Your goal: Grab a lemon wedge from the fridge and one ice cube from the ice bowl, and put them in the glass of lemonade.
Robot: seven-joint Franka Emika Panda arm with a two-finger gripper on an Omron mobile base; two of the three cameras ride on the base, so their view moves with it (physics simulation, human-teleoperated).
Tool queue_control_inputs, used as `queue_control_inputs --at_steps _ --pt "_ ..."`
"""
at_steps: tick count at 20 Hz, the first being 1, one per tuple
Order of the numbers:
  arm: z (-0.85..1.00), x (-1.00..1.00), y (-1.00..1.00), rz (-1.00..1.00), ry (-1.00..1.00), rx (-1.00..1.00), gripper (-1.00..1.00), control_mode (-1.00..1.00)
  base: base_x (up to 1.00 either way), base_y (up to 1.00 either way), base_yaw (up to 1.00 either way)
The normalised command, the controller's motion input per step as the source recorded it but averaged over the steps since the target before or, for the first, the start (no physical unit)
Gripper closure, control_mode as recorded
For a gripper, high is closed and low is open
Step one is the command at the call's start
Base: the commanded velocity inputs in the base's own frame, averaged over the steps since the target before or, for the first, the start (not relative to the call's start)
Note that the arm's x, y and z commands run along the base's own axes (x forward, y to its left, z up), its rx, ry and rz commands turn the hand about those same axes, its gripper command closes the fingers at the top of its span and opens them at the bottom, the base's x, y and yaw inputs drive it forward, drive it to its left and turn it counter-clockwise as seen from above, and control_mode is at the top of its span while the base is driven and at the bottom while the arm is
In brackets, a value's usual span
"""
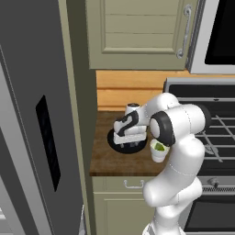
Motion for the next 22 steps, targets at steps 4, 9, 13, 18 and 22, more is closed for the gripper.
queue_control_inputs --at_steps 4,9,13,18,22 --pt "0.00 0.01 0.00 0.00 0.00 0.00 -1.00 -1.00 0.00 0.00 0.00" --pt "0.00 -0.19 0.09 0.00 0.00 0.01 -1.00 -1.00 0.00 0.00 0.00" --pt "0.00 -0.16 0.16 0.00 0.00 0.00 -1.00 -1.00 0.00 0.00 0.00" --pt "0.00 -0.01 0.11 0.00 0.00 0.00 -1.00 -1.00 0.00 0.00 0.00" --pt "0.00 0.18 0.05 -0.03 0.00 0.00 -1.00 -1.00 0.00 0.00 0.00"
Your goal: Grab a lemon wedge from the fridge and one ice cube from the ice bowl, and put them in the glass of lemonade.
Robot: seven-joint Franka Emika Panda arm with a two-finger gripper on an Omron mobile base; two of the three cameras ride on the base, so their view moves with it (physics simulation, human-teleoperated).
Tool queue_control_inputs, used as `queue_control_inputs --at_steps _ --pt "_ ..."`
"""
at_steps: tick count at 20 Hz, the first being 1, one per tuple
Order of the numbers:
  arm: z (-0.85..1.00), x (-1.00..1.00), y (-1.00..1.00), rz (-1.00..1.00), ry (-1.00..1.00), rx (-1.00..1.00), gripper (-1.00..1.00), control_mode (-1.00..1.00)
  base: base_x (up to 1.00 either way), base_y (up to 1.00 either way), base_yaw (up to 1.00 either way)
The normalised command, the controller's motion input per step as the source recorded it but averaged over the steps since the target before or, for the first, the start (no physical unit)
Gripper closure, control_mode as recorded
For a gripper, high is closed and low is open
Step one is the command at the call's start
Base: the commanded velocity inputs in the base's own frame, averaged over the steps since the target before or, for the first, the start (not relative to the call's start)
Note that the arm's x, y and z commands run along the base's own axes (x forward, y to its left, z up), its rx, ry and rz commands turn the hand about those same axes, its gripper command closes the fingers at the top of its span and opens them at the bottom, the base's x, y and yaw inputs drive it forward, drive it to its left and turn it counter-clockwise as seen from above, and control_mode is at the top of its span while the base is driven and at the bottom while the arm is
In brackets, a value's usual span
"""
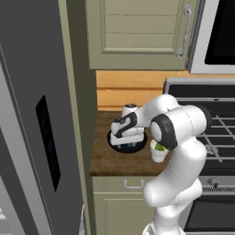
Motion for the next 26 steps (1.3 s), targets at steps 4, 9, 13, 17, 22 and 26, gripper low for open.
queue_control_inputs --at_steps 4,9,13,17,22,26 --pt "0.00 0.08 0.00 -0.03 0.00 0.00 -1.00 -1.00 0.00 0.00 0.00" --pt "0.00 0.00 0.00 -0.01 0.00 0.00 -1.00 -1.00 0.00 0.00 0.00" --pt "0.00 0.08 0.00 -0.07 -0.06 0.00 -1.00 -1.00 0.00 0.00 0.00" --pt "0.00 0.03 0.00 -0.04 0.00 0.00 -1.00 -1.00 0.00 0.00 0.00" --pt "-0.01 0.00 0.00 -0.01 0.00 0.00 -1.00 -1.00 0.00 0.00 0.00" --pt "0.00 0.00 0.00 0.00 0.00 0.00 1.00 -1.00 0.00 0.00 0.00"
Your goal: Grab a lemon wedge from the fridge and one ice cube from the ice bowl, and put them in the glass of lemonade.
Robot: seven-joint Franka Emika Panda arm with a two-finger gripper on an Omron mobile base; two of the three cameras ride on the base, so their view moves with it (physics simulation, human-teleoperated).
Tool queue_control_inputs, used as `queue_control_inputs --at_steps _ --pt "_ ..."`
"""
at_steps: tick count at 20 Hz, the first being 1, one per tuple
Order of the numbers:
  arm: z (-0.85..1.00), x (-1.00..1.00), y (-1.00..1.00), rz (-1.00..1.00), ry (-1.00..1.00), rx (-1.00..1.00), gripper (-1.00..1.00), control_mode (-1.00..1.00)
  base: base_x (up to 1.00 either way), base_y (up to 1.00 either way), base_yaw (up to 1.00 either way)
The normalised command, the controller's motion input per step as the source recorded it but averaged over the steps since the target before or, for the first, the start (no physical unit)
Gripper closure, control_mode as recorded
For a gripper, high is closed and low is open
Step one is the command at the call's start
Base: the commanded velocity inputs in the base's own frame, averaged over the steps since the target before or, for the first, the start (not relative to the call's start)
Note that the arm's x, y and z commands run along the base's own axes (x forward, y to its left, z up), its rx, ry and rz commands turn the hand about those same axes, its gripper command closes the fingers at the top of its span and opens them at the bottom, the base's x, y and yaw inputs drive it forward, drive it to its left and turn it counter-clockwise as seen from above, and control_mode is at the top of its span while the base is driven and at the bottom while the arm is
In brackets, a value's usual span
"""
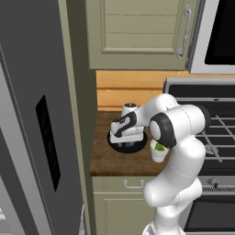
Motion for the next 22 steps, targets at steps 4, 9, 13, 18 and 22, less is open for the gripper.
queue_control_inputs --at_steps 4,9,13,18,22 --pt "-0.01 0.00 0.00 0.00 0.00 0.00 1.00 -1.00 0.00 0.00 0.00" --pt "-0.04 0.00 0.00 0.00 0.00 0.00 1.00 -1.00 0.00 0.00 0.00" --pt "0.31 -0.09 -0.01 0.00 0.00 0.00 1.00 -1.00 0.00 0.00 0.00" --pt "0.91 -0.60 -0.09 0.00 0.00 0.00 1.00 -1.00 0.00 0.00 0.00" --pt "0.76 -0.92 -0.17 0.00 0.00 0.00 1.00 -1.00 0.00 0.00 0.00"
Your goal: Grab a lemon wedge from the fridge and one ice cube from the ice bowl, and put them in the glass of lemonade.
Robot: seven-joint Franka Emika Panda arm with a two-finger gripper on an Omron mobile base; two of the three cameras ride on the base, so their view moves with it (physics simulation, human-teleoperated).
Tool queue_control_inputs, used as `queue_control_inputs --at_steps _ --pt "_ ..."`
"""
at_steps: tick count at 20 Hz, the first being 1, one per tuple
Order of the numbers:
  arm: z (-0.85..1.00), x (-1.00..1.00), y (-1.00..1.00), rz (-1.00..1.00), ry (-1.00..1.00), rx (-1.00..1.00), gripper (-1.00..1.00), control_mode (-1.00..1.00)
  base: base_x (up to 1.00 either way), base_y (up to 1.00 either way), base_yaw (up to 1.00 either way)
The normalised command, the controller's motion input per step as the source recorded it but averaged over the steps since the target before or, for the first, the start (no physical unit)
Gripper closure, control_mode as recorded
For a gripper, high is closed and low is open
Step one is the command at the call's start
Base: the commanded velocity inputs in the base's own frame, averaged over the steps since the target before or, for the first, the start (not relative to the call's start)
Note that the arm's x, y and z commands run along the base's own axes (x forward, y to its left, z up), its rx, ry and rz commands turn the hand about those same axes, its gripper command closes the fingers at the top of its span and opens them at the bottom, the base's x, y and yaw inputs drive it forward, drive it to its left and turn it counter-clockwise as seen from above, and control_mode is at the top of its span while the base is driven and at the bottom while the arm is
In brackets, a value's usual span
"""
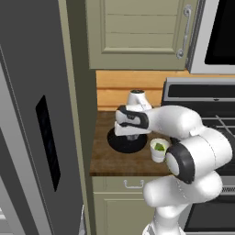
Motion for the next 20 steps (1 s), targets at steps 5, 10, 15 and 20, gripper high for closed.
queue_control_inputs --at_steps 5,10,15,20 --pt "0.25 -0.85 -0.26 0.00 0.00 -0.01 1.00 -1.00 0.00 0.00 0.00" --pt "0.34 -0.38 -0.71 0.00 0.00 -0.03 1.00 -1.00 0.00 0.00 0.00" --pt "0.65 0.09 -0.70 0.00 0.09 -0.01 1.00 -1.00 0.00 0.00 0.00" --pt "0.04 0.09 -0.27 0.00 0.04 0.00 1.00 -1.00 0.00 0.00 0.00"
